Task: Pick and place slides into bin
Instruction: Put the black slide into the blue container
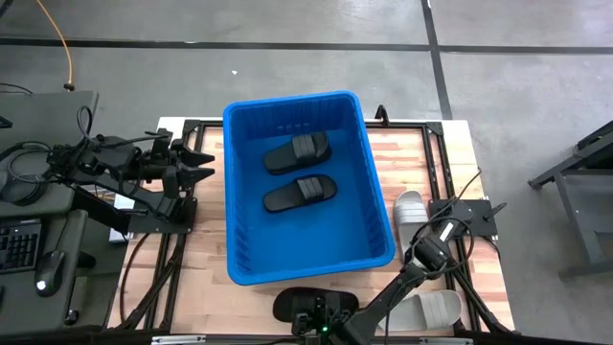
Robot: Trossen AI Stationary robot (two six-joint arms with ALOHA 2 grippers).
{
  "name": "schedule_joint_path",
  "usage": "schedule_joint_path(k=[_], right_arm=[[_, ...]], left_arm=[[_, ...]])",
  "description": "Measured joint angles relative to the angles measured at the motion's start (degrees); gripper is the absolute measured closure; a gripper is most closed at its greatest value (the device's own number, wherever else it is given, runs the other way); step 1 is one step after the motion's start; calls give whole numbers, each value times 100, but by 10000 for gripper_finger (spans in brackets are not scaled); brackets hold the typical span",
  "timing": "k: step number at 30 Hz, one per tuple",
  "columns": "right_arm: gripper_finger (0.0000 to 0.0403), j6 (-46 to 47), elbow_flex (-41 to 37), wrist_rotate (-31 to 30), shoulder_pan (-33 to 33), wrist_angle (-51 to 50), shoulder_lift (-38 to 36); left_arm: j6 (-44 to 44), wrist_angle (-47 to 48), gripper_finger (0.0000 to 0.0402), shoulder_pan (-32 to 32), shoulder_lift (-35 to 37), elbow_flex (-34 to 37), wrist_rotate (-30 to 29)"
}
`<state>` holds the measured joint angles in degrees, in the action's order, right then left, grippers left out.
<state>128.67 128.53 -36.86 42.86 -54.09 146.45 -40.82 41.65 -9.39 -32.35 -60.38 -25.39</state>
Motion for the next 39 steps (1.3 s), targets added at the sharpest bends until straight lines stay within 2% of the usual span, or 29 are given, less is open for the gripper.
schedule_joint_path(k=[3,7,9,13,21,27,31,35,39], right_arm=[[228,2,-228,-151,0,452,-15],[357,93,-291,-249,-10,695,3],[386,133,-291,-121,-35,700,3],[397,110,-293,-67,-63,957,-2],[401,-503,-125,-510,-41,1321,-321],[402,-1385,634,-142,-41,1137,-363],[402,-1945,526,-32,-31,1664,-721],[402,-2572,599,-7,-19,1959,-1046],[402,-3254,597,-346,-46,2224,-1396]], left_arm=[[-8,5,92,-2,-20,2,-7],[-11,1,92,0,-14,2,-9],[-11,7,92,-2,-18,2,-9],[-9,0,92,-2,-16,2,-11],[-13,-433,92,-2,-5,2,181],[8,-644,92,-2,-5,2,242],[-9,-680,92,-2,-5,2,333],[-20,-897,92,0,-5,2,700],[-195,-1136,92,-2,-5,2,1364]])
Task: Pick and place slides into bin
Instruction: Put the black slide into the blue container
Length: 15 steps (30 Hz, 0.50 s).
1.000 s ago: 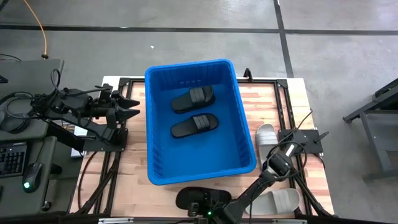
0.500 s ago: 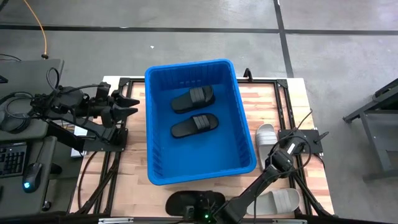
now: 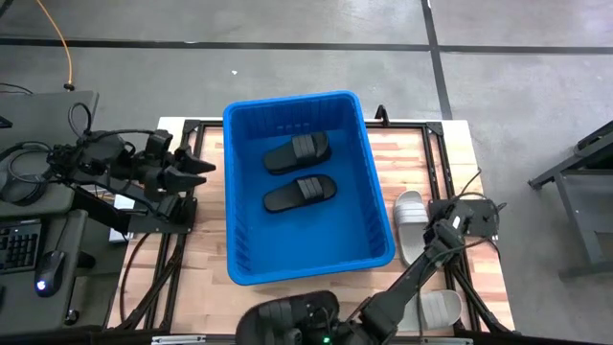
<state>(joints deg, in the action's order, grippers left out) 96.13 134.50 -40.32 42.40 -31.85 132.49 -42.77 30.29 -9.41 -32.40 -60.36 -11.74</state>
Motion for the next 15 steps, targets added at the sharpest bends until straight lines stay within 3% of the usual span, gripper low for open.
schedule_joint_path(k=[4,7,11,15], right_arm=[[403,-685,0,-229,-105,-1,-472],[403,-1399,0,-77,-244,67,-753],[403,-2518,-1,919,-583,562,-1181],[403,-3054,11,1945,-1026,545,-1400]], left_arm=[[-269,-71,92,0,2,0,640],[-754,35,92,0,0,0,1058],[-1724,272,92,0,-53,0,1840],[-2077,329,92,0,-166,0,2413]])
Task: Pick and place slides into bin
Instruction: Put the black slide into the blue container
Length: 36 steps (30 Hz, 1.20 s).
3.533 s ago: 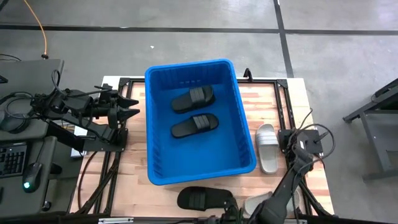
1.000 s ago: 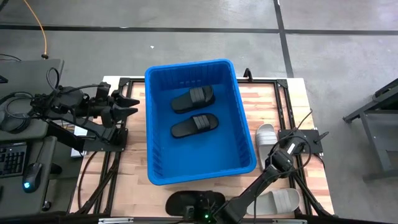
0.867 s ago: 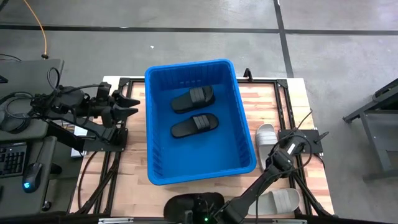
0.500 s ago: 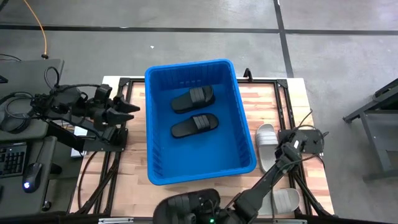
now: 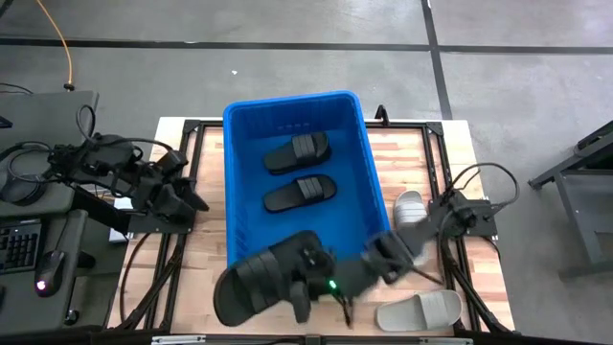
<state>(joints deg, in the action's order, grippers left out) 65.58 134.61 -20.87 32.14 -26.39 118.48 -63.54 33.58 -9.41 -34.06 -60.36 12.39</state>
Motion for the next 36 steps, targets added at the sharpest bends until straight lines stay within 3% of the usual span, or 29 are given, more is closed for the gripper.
schedule_joint_path(k=[10,15,20,26,36], right_arm=[[403,-329,-15,3422,-929,35,-116],[403,-464,-15,4648,-1154,341,-110],[403,-286,35,5714,-1263,783,-117],[403,-142,35,6408,-1336,695,-160],[403,-153,33,6669,-1153,566,-160]], left_arm=[[-578,19,92,2,-250,0,161],[-591,-12,97,2,-781,13,230],[-702,-684,118,5,-1651,17,569],[-1382,-2159,157,2,-2594,17,1657],[-1662,-3272,167,9,-3162,13,1646]])
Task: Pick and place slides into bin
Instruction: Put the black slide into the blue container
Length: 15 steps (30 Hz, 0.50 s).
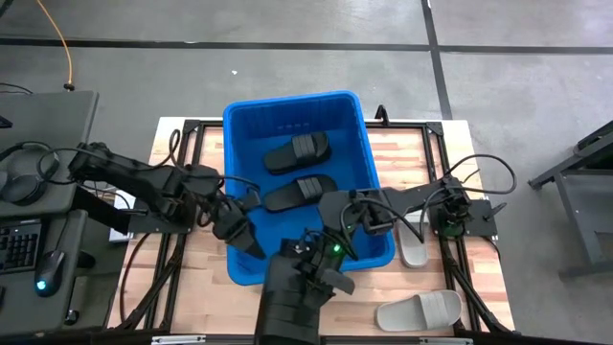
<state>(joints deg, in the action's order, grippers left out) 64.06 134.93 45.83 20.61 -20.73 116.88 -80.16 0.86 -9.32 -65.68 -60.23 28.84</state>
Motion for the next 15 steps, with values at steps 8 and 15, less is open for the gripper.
schedule_joint_path(k=[8,15], right_arm=[[403,-95,0,29,5,2,0],[403,-169,0,89,-31,-2,-22]], left_arm=[[-721,-858,167,0,-366,-2,498],[-960,-1196,167,0,-495,3,741]])
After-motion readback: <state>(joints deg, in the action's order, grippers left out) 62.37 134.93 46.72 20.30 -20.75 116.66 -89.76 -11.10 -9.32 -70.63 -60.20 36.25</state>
